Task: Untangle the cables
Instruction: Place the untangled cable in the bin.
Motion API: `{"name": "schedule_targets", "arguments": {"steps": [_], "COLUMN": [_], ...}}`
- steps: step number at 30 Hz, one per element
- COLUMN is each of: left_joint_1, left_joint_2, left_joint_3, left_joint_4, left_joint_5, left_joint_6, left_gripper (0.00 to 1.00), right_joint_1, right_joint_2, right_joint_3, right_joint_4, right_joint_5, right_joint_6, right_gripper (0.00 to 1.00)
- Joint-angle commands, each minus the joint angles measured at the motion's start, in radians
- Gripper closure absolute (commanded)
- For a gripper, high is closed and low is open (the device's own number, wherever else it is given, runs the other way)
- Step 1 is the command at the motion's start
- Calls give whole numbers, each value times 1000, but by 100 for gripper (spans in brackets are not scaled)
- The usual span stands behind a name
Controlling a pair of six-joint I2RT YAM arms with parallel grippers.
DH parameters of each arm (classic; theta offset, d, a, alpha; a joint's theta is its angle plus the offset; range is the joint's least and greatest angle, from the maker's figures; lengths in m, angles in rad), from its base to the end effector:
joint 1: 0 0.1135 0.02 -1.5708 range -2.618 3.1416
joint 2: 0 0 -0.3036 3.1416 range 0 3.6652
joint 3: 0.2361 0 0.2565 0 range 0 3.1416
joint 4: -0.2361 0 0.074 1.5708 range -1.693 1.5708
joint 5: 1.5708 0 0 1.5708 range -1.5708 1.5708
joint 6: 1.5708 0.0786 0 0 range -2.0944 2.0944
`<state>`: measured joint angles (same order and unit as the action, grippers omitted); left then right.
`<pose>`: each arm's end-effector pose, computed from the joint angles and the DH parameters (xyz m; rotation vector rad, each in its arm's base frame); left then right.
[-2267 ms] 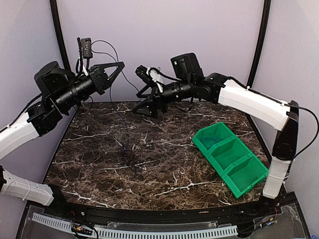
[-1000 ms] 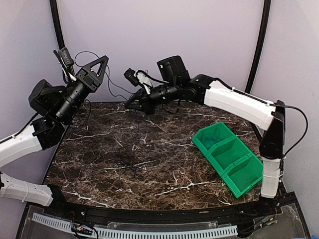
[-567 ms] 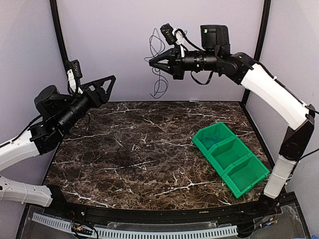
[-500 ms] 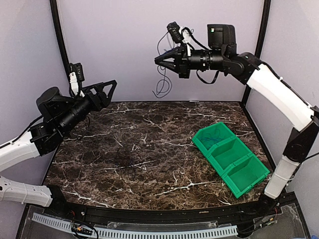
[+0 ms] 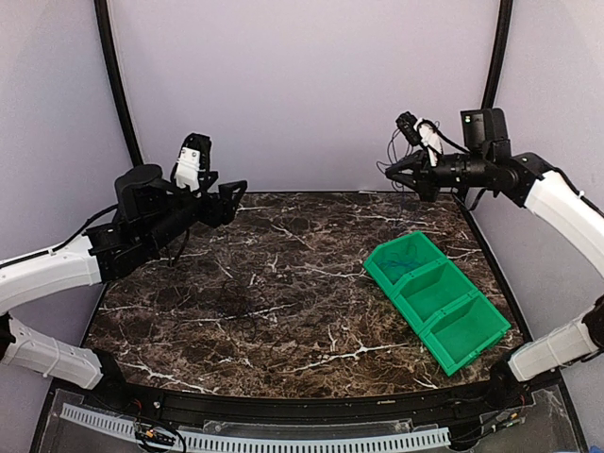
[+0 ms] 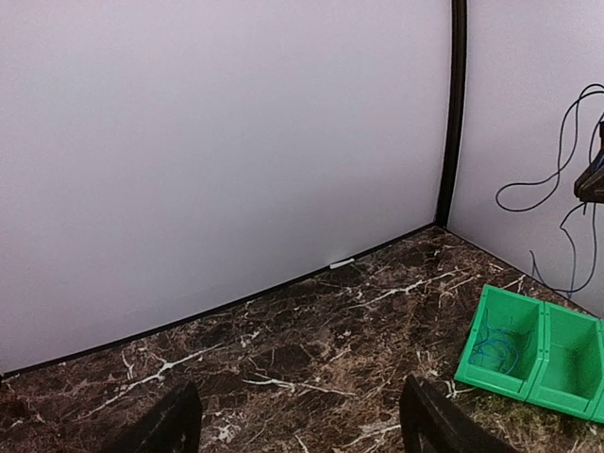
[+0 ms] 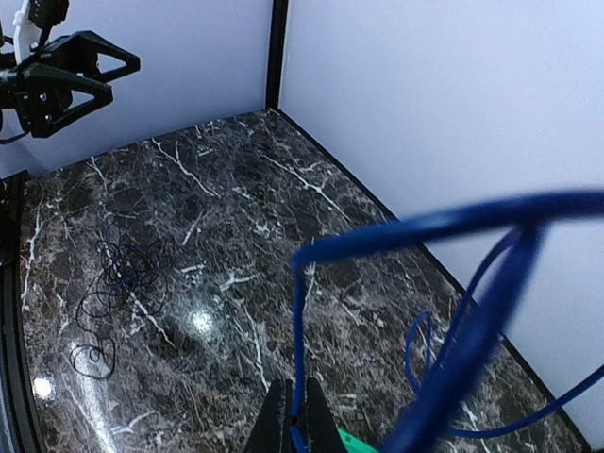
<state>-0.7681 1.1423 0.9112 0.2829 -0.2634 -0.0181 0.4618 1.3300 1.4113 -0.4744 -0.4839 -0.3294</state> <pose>0.2300 -0.1937 0.3987 0.3597 1.4933 -0.4276 0.2737 0.1771 0.4334 -1.0381 1.6597 0.5610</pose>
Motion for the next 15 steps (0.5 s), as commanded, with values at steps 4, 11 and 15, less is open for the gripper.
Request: {"name": "schedule_targets", "arguments": {"steps": [4, 11, 15], "left_joint_1": [1, 10, 11], "left_joint_2": [43, -12, -36], "left_joint_3": [-77, -215, -254], "left_joint_4": [204, 287, 337], "left_joint_5": [-42, -109, -149], "left_joint_6": [181, 263, 308], "left_gripper": [25, 25, 22], "right_joint_1": [-146, -217, -240], "right_joint_2": [-176, -267, -298], "right_joint_3": [-154, -271, -318], "right_joint_4": [-75, -209, -267], "right_joint_5": [-37, -118, -114], "right_joint_6": [-66, -169, -221], "right_gripper": [100, 100, 100]}}
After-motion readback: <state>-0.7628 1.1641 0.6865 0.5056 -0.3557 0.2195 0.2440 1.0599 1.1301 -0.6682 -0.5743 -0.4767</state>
